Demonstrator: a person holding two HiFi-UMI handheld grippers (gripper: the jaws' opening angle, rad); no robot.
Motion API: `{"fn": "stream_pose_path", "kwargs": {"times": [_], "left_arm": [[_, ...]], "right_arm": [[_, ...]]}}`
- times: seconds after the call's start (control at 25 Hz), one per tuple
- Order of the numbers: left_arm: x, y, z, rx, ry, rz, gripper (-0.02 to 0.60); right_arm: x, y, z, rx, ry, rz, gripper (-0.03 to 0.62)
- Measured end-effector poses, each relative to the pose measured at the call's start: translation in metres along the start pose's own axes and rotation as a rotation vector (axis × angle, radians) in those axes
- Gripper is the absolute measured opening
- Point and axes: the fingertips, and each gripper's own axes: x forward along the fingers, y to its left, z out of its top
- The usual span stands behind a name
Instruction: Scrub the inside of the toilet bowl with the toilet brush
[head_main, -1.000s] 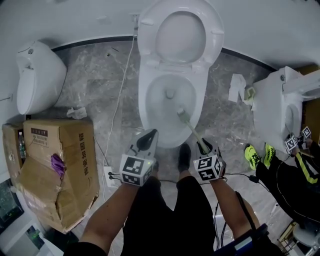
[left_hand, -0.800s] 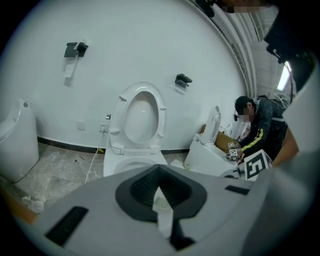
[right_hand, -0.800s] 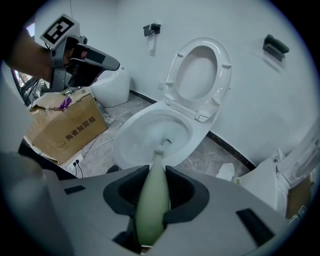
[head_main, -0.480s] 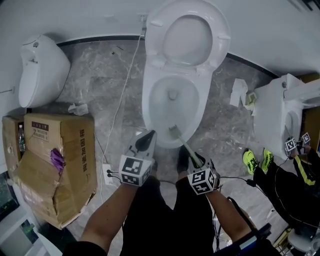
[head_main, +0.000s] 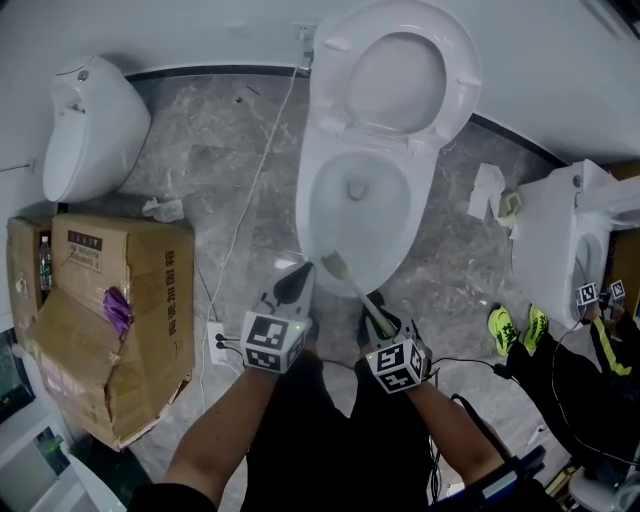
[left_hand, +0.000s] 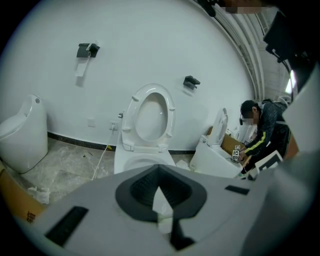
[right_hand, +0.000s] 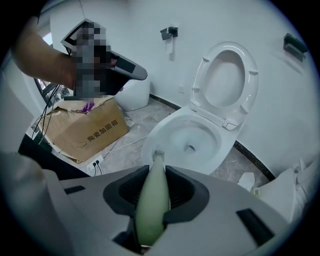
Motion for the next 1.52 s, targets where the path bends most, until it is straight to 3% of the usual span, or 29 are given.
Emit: {"fn": "stream_pose_path", "kwargs": {"times": [0.64, 1.52], "left_arm": [[0.014, 0.016, 0.024, 0.001, -0.02, -0.002, 0.009], [0.062, 0.023, 0.046, 0.022, 0.013, -0.038, 0.009]], "right_arm": [[0.047, -0.024, 0.078, 0.058, -0.058, -0.023, 0.106], [0.091, -0.144, 0.141, 0.114, -0.114, -0.144, 0.106]]}}
